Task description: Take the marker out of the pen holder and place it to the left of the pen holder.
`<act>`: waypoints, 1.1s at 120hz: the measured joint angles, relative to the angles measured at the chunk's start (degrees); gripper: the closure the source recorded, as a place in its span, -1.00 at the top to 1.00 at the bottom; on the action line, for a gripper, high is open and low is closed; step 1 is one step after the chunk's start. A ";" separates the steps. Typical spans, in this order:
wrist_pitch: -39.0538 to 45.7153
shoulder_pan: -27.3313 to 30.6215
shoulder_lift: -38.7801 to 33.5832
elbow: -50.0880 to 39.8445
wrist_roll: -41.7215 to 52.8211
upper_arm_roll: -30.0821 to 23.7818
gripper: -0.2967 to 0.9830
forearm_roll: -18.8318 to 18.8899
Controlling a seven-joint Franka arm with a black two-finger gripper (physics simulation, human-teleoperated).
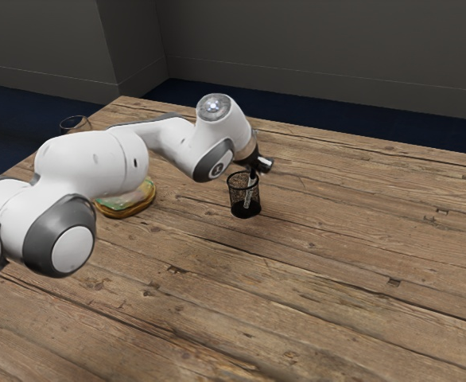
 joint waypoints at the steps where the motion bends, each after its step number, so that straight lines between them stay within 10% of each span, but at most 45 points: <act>1: 0.02 0.00 0.00 0.00 0.00 0.00 -0.37 -0.01; 93: 0.39 0.00 -10.41 -0.98 0.05 1.80 -0.64 -1.09; 132: 5.62 -2.74 2.97 5.77 0.04 24.66 -0.65 -0.19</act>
